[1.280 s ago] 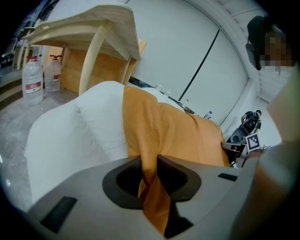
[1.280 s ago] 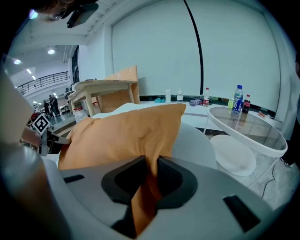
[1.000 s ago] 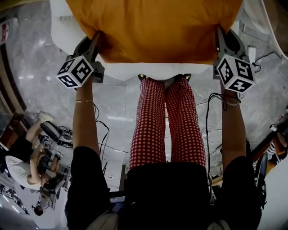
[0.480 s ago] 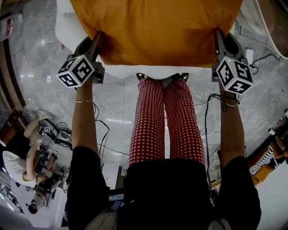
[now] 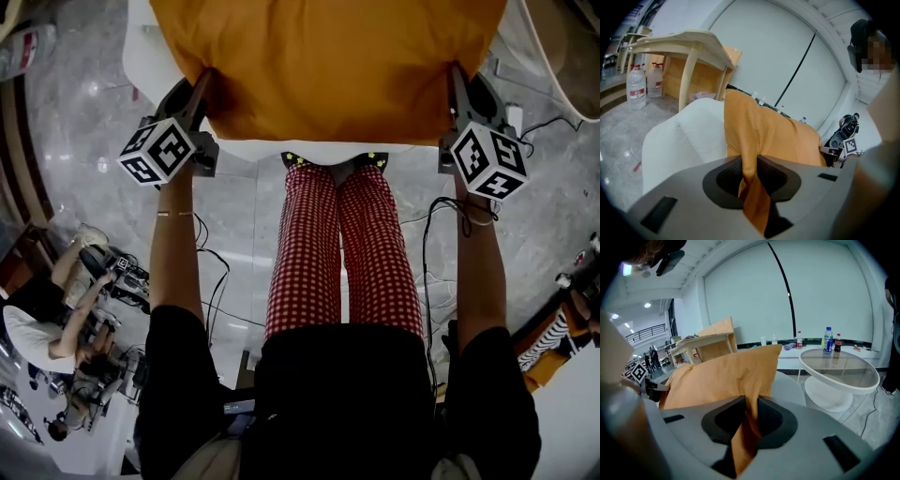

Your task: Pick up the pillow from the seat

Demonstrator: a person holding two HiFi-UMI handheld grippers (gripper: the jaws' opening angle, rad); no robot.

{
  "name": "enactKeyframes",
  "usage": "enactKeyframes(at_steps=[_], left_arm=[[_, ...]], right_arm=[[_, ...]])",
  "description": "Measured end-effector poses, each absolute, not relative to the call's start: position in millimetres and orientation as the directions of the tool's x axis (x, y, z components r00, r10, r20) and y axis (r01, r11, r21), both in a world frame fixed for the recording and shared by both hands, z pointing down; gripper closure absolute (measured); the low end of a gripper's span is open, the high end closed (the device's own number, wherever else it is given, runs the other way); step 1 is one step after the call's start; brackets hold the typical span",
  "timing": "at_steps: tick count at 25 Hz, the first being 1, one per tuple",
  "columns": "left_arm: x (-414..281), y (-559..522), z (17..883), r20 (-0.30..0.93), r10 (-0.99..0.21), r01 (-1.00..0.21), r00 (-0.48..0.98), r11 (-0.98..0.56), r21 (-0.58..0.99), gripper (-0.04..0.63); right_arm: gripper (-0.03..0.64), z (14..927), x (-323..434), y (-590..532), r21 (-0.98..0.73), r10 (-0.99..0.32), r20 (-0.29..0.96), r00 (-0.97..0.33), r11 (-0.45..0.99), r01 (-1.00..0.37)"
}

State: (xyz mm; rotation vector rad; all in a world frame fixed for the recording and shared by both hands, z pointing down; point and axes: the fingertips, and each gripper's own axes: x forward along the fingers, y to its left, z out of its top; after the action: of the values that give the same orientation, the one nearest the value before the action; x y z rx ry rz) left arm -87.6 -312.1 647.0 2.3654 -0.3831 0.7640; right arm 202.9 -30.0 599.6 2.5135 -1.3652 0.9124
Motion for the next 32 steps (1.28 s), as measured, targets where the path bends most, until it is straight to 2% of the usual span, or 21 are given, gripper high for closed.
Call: enactKeyframes(at_steps=[32], left_arm=[[-87, -298, 576, 0.551, -0.109, -0.436, 0.827, -0.743, 0.507, 0.497]], right_arm=[[0.532, 539, 208, -19, -0.178, -0.733, 0.520, 0.439, -0.595, -0.784]])
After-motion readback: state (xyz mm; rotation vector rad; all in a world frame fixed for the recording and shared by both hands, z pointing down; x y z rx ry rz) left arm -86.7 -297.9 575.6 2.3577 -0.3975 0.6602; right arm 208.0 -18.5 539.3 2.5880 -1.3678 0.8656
